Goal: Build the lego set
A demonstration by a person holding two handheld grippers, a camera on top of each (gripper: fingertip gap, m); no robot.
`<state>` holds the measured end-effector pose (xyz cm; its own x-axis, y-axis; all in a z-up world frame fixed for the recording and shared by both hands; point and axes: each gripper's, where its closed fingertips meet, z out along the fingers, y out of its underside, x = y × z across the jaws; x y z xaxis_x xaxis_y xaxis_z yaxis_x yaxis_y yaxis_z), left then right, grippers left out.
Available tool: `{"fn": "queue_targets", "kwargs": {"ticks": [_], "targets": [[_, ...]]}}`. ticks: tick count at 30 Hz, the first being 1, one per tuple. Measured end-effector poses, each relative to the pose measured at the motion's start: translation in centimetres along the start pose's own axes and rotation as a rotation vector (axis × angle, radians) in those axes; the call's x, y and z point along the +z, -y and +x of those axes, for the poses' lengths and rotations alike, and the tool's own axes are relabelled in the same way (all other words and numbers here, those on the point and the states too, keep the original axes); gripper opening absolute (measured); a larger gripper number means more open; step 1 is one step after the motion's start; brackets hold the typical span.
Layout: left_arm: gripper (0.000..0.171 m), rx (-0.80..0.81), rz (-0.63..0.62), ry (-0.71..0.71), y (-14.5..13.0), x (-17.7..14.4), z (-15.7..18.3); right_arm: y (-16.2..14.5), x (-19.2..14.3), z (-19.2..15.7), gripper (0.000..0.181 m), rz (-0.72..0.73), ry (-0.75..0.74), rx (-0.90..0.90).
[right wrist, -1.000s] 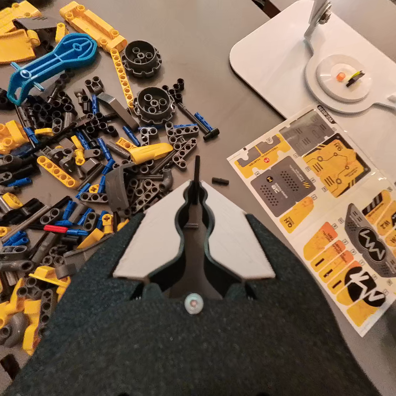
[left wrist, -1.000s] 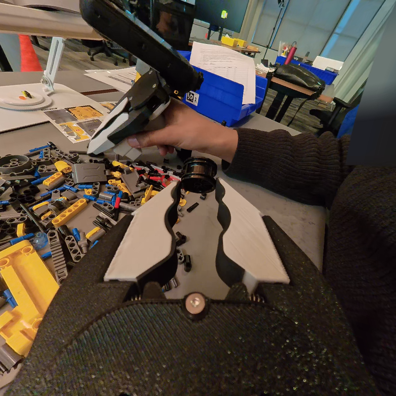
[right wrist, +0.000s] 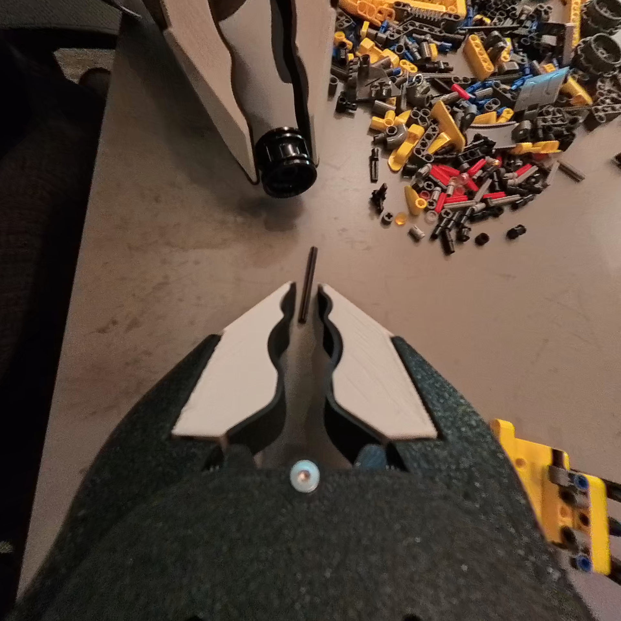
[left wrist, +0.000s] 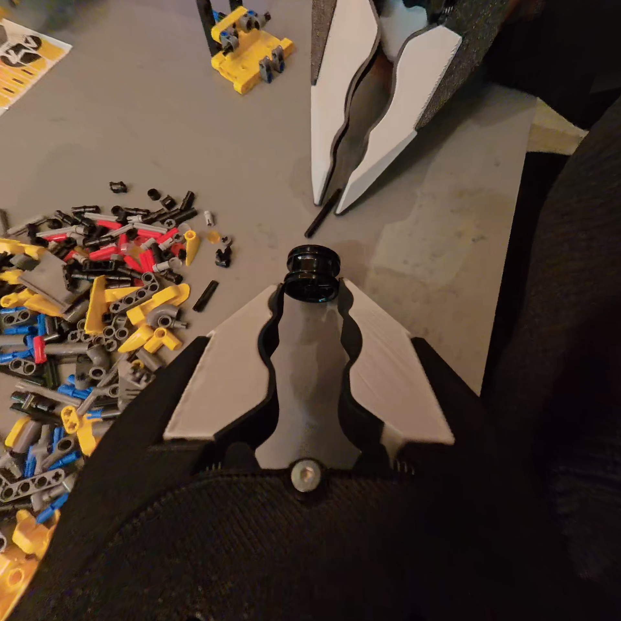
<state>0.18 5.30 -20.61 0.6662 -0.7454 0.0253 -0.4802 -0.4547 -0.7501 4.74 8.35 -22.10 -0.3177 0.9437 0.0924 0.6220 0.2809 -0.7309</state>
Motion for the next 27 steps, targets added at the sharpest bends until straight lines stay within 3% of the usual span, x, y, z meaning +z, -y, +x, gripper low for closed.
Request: {"fn": "queue_targets", "kwargs": {"ticks": [3,7,10,12,14,18,24,27], "targets": [[0.027,0.011,-0.03,0.001,-0.6,0.5,-0.2,-0.1,0.1,0.2,0.024,-0.004,-0.028,-0.009],[0.028,0.001,-0.016,-0.035,-0.9,0.7,-0.2,-0.1,0.1,0.4,0.026,-0.006,-0.011,0.022],[0.05,0.007,-0.029,-0.065,-1.1,1.0,0.0,-0.1,0.2,0.3,0.024,-0.008,0.016,0.044],[0.054,0.029,-0.038,-0.07,-1.3,1.2,0.2,-0.2,0.3,0.5,0.017,-0.01,0.02,0.069],[0.049,0.056,-0.024,-0.073,-1.0,1.2,0.4,-0.2,0.3,1.1,0.006,-0.013,-0.005,0.093],[0.029,0.082,0.006,-0.084,-0.5,1.1,0.6,0.0,0.6,1.5,0.004,-0.017,-0.045,0.095],[0.028,0.132,0.018,-0.103,-0.5,0.9,1.3,1.0,0.7,1.6,0.003,0.028,-0.048,0.108],[0.028,0.129,0.12,-0.118,0.7,-0.2,1.4,1.4,0.2,1.7,0.003,0.073,-0.031,0.141]]}}
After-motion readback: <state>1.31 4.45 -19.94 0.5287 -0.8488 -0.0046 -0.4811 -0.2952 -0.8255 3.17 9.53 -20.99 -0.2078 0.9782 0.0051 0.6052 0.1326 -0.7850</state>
